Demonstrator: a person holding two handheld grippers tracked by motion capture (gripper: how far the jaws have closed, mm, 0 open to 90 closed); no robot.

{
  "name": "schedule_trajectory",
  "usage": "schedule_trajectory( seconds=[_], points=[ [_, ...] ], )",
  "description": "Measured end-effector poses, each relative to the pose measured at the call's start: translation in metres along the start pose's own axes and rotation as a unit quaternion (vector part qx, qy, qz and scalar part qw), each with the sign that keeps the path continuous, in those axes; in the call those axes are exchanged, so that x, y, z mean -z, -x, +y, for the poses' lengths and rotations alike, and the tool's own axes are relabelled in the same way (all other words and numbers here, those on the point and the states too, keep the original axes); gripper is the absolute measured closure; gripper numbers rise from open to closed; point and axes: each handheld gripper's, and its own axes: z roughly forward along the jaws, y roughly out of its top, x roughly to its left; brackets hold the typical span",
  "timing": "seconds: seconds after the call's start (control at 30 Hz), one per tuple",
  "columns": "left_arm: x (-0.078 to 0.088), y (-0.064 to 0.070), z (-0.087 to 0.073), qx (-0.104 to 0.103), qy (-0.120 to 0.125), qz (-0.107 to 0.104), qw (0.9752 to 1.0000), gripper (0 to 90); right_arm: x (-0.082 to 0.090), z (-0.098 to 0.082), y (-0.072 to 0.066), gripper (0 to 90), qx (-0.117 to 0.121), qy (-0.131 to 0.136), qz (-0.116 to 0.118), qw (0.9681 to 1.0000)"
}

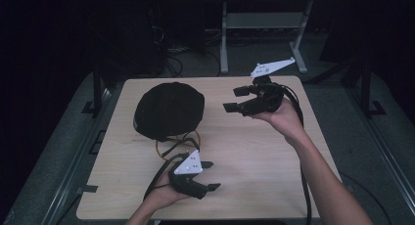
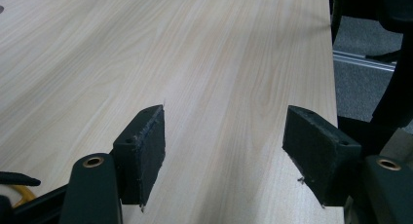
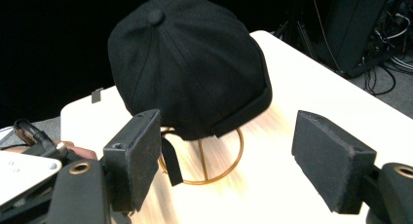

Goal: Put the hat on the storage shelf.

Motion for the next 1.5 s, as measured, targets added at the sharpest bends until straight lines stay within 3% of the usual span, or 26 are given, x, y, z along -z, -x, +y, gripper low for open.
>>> schedule_trajectory(
  seconds=[0.97,1.5],
  points=[
    [-0.001,0.000,0.000,-0.001,-0.005,0.001,1.0000,31.7,0.032,-0.078,0.004,24.1,-0.032,-0.003,-0.012,0.9994],
    [-0.001,0.000,0.000,0.002,-0.002,0.002,1.0000,31.7,0.041,-0.106,0.003,23.7,-0.042,-0.003,-0.016,0.9990]
  ],
)
